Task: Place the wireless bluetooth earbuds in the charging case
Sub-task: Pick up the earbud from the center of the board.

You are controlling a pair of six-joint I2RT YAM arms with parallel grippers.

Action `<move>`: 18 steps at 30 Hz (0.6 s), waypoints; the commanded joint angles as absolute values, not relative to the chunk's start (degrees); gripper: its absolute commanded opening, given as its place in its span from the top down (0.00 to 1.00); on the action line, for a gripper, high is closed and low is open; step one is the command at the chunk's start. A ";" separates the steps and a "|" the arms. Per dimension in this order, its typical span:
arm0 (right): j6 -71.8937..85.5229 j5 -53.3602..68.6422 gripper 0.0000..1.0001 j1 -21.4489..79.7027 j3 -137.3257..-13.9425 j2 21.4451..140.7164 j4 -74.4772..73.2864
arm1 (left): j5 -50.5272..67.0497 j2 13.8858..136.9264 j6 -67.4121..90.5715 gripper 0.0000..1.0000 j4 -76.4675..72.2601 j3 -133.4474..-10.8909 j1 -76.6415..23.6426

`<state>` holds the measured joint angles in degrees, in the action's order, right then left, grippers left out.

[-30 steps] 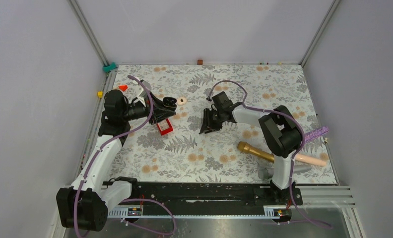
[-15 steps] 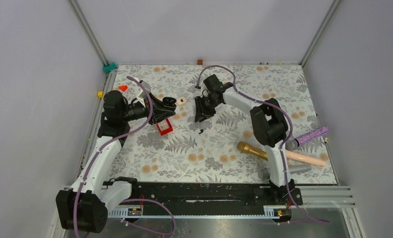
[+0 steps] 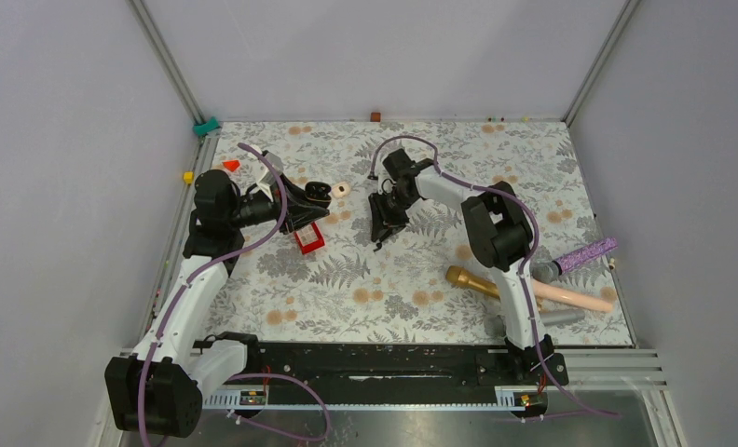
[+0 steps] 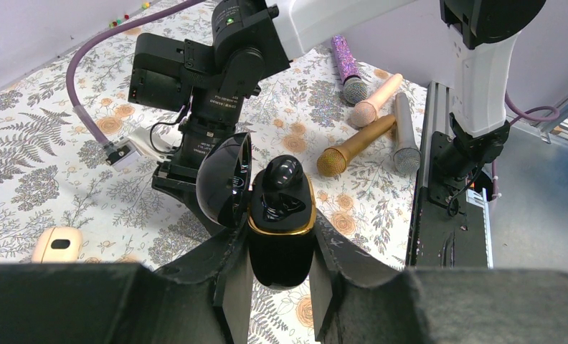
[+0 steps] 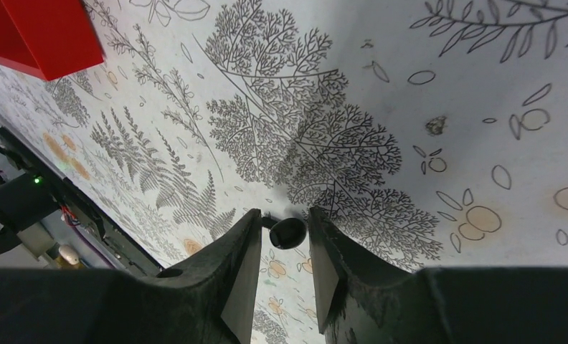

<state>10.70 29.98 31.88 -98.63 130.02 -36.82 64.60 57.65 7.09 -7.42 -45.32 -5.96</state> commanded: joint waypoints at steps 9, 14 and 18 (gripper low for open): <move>10.98 30.57 0.62 31.83 -93.18 125.76 -37.16 | 64.00 56.16 6.50 0.83 -10.19 -45.02 -6.08; 11.32 29.71 0.62 31.84 -92.57 125.07 -37.11 | 64.02 56.16 6.46 0.83 -10.36 -44.92 -6.15; 12.41 29.62 0.62 31.82 -92.22 125.20 -36.39 | 63.96 56.00 6.50 0.83 -10.37 -44.84 -6.12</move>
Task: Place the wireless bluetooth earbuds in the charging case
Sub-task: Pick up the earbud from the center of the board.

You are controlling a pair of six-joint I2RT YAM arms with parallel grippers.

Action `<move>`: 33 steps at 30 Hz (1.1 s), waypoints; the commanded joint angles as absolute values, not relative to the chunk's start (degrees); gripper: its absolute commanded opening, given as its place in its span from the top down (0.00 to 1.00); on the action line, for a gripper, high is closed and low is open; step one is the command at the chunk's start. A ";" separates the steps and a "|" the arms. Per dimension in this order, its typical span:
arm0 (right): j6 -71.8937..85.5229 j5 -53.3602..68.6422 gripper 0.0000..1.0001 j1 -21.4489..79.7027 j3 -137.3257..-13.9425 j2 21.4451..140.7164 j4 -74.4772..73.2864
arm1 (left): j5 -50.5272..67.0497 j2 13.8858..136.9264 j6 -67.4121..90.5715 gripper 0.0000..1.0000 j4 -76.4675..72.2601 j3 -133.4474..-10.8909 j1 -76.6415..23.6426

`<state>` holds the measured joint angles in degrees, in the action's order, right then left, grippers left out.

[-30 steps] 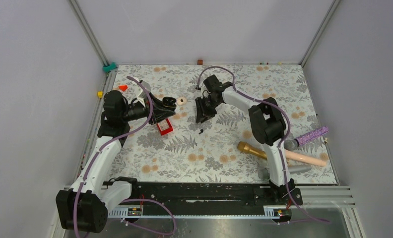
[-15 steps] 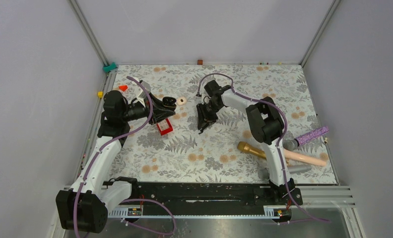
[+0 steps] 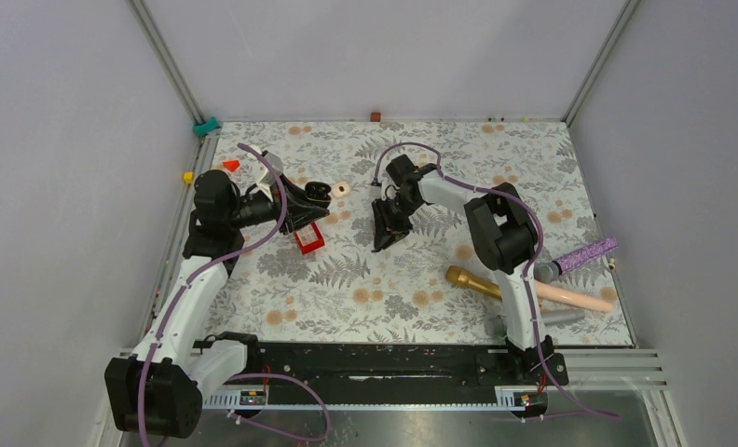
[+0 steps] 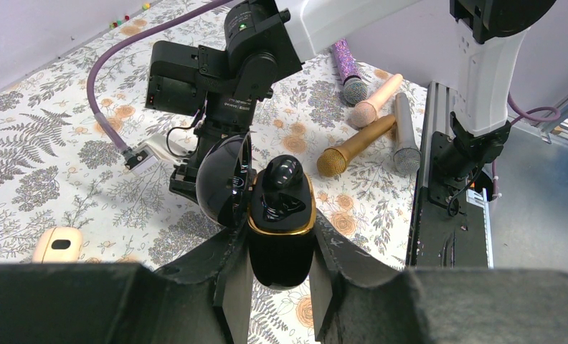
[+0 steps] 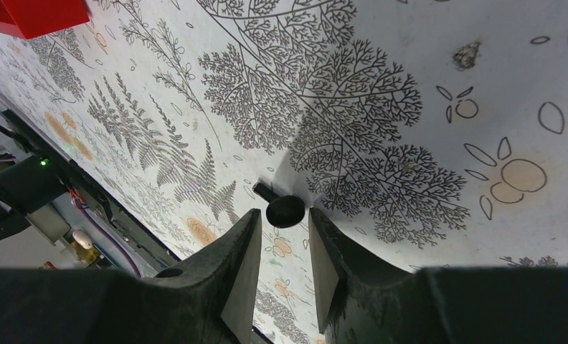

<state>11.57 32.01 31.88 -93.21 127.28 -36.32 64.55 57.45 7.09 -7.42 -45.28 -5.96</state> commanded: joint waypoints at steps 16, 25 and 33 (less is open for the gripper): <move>15.24 28.99 0.64 31.88 -93.36 126.78 -36.33 | 63.40 56.10 6.37 0.83 -10.72 -44.91 -6.12; 18.80 30.21 0.63 31.90 -92.87 127.08 -35.11 | 63.09 55.71 6.28 0.83 -10.73 -44.92 -6.15; 19.08 31.78 0.72 31.82 -92.20 125.33 -34.19 | 62.82 55.74 6.17 0.83 -10.72 -44.88 -6.14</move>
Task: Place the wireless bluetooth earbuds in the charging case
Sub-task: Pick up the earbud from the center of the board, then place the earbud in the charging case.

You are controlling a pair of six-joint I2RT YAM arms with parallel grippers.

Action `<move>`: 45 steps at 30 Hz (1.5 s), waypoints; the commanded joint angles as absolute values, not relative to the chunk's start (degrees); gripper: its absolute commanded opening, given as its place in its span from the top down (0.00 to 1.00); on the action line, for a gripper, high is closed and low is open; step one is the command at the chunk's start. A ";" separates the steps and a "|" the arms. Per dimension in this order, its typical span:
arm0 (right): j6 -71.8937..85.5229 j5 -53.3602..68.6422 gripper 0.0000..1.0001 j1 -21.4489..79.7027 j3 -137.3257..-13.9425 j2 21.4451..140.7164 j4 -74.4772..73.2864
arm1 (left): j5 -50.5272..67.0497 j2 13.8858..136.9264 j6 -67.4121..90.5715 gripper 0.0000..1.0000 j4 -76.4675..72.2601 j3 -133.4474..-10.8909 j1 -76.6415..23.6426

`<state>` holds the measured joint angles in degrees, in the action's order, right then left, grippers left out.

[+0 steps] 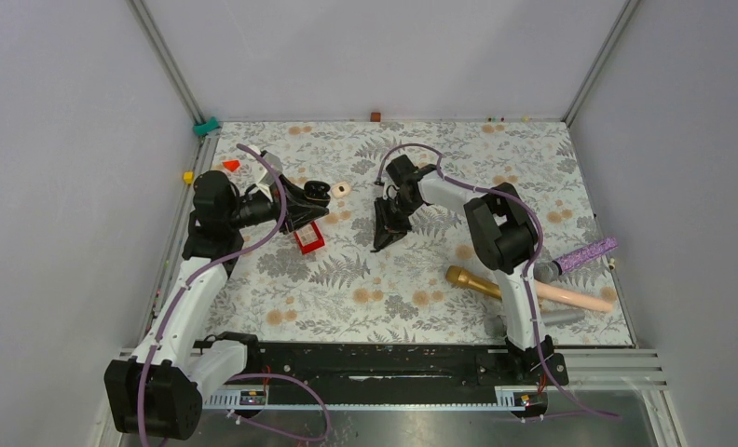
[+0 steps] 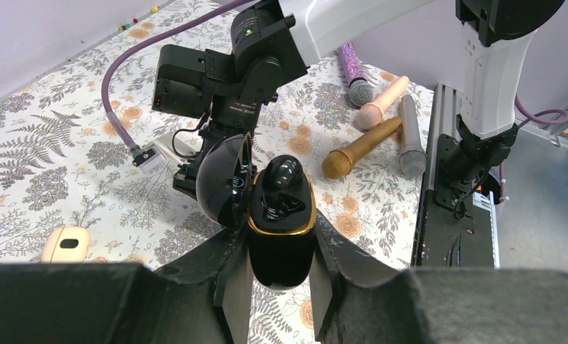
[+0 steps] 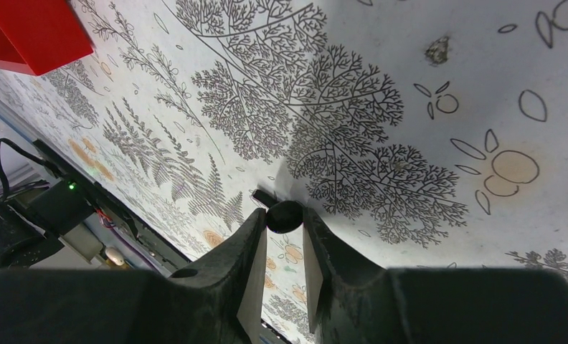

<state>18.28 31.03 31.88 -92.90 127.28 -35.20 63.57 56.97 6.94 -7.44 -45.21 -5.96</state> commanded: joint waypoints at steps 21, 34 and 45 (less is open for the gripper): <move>-9.83 24.59 0.74 31.82 -88.49 96.67 -31.82 | 62.13 60.20 7.36 0.83 -10.07 -44.54 -8.29; -28.94 16.16 0.74 38.89 -79.93 71.89 -27.46 | 66.21 72.77 1.68 0.83 1.09 -51.26 -17.45; -37.22 5.64 0.74 51.80 -78.90 70.60 -28.35 | 77.88 80.80 -14.49 0.84 23.27 -61.52 -24.46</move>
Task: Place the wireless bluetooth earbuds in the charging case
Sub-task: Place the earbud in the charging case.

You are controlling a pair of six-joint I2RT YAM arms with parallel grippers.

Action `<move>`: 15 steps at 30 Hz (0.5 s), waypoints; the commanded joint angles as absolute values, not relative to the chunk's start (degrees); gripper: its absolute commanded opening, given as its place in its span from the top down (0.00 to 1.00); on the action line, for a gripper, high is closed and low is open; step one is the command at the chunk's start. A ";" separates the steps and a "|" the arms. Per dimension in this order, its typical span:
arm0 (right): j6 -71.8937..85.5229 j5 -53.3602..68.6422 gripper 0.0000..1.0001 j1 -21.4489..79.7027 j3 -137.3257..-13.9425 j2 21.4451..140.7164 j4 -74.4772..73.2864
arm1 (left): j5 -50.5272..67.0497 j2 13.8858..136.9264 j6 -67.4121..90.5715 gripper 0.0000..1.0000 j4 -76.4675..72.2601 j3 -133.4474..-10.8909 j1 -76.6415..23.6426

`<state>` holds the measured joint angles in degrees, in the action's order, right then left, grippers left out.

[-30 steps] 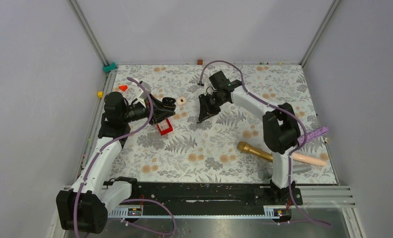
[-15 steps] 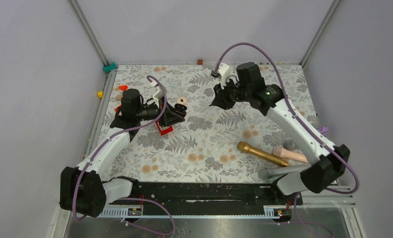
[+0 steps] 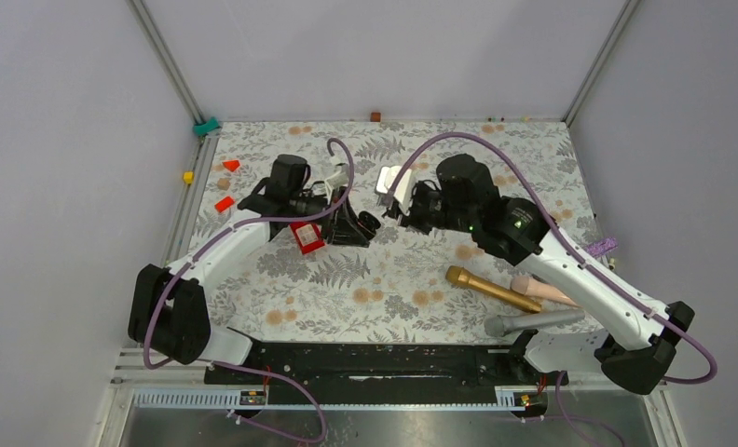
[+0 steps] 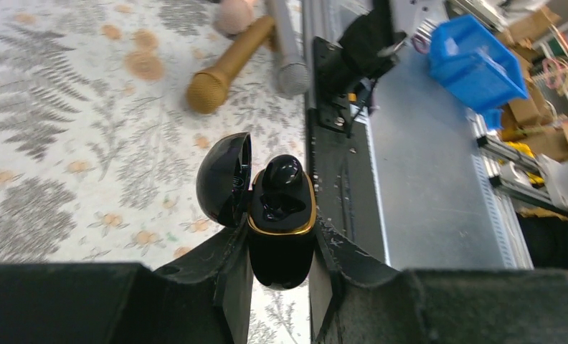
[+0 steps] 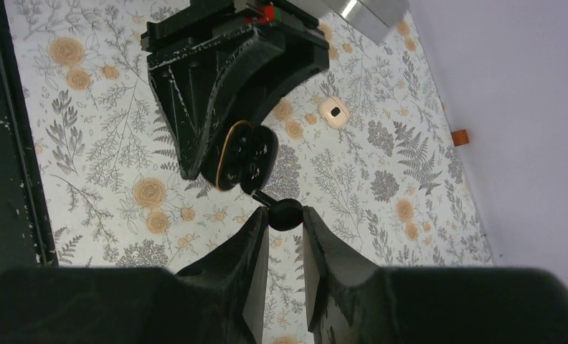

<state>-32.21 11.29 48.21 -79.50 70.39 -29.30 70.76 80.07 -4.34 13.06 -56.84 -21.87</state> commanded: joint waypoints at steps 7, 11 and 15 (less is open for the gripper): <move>-39.13 3.08 0.74 55.34 -77.78 70.79 -28.42 | 80.55 81.73 -18.63 0.85 27.51 -62.12 -26.99; -40.22 1.89 0.74 56.84 -76.01 70.47 -27.98 | 80.85 82.02 -18.42 0.85 27.52 -62.09 -27.21; -40.44 0.27 0.74 58.43 -74.74 70.69 -26.35 | 80.76 82.17 -18.06 0.85 27.69 -62.26 -27.22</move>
